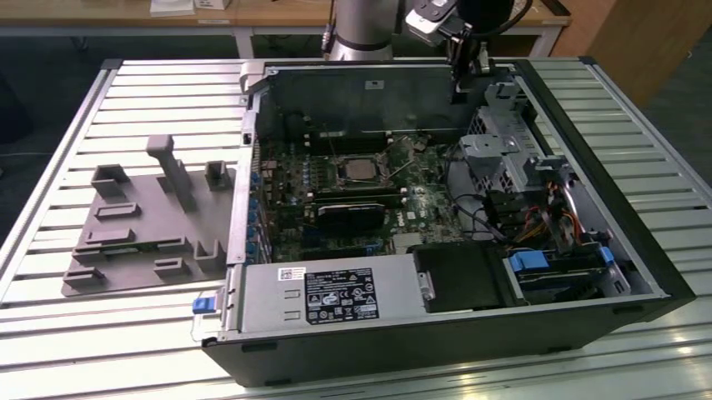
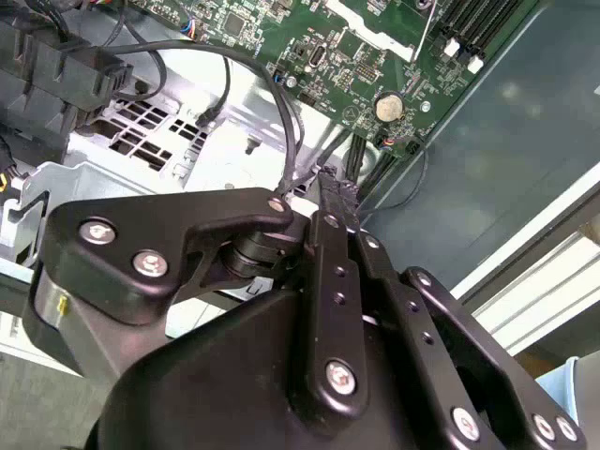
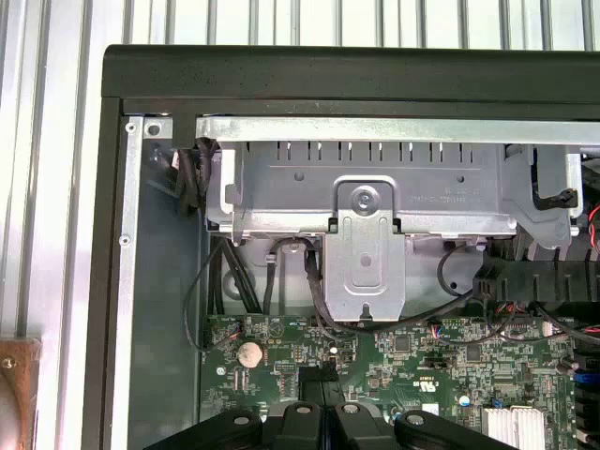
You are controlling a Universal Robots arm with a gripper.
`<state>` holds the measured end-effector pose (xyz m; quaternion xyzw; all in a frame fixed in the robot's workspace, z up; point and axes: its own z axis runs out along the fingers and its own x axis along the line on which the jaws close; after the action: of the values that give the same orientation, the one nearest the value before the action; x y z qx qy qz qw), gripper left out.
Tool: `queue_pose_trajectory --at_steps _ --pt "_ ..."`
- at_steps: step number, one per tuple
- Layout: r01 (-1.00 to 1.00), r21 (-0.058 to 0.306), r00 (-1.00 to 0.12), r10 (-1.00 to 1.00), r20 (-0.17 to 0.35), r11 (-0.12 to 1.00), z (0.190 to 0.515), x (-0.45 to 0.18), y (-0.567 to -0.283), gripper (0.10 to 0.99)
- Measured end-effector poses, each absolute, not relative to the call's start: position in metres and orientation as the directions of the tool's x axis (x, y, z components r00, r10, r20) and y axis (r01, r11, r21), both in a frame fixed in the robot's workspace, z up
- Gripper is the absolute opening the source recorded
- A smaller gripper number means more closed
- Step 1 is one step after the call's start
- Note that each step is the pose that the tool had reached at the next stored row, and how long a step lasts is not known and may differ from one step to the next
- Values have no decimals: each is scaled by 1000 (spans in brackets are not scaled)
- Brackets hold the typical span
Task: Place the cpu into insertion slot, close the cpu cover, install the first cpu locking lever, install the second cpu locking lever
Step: 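Close the cpu cover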
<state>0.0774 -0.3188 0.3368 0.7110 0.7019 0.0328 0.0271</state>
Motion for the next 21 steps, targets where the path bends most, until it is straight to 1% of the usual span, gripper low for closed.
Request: queue_pose_trajectory --at_steps 14,21 --pt "997 81 13 1000 9 -13 335 79 -319 102" --pt "997 78 12 1000 9 -13 329 79 -319 102"
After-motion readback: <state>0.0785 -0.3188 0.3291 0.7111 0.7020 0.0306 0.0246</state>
